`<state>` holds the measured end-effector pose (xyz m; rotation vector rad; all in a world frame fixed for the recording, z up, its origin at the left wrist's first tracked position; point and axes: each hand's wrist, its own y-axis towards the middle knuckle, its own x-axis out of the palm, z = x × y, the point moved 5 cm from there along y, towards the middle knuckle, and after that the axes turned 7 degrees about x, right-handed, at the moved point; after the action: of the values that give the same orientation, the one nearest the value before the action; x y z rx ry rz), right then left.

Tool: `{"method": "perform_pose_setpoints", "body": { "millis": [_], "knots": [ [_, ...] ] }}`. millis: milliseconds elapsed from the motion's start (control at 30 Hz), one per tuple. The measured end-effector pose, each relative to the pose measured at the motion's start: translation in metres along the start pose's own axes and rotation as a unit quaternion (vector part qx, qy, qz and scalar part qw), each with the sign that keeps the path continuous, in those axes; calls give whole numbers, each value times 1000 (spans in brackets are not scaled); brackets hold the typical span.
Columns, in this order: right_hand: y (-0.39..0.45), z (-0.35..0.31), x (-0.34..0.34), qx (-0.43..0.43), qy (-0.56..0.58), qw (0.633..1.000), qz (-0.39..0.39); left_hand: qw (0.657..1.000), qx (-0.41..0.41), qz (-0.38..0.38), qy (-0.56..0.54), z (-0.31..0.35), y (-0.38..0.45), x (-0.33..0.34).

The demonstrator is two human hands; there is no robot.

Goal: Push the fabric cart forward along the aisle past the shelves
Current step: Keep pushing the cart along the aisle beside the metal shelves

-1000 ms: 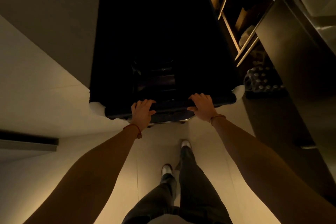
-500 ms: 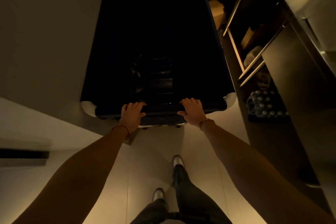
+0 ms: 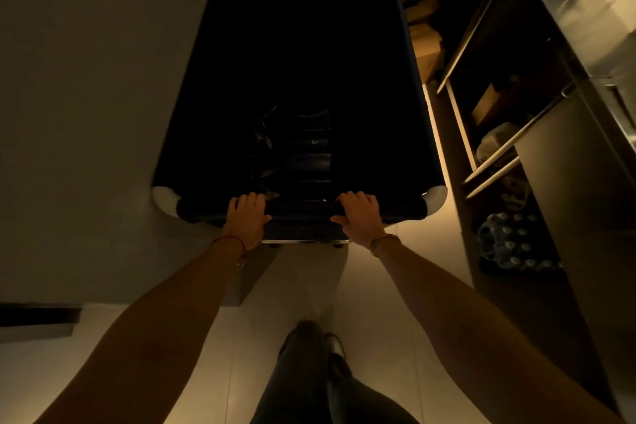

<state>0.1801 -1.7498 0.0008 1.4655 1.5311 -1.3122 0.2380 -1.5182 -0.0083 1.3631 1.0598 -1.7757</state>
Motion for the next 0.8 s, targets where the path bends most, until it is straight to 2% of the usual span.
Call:
{"method": "perform_pose_setpoints", "body": {
  "millis": [233,800],
  "knots": [
    [19,4,-2,-15,-23,1000,13,999,4,32,-4,-8,18,1],
    [18,0,-15,-6,1,1000,-28,999,24,-4,-21,-4,15,-14]
  ]
}}
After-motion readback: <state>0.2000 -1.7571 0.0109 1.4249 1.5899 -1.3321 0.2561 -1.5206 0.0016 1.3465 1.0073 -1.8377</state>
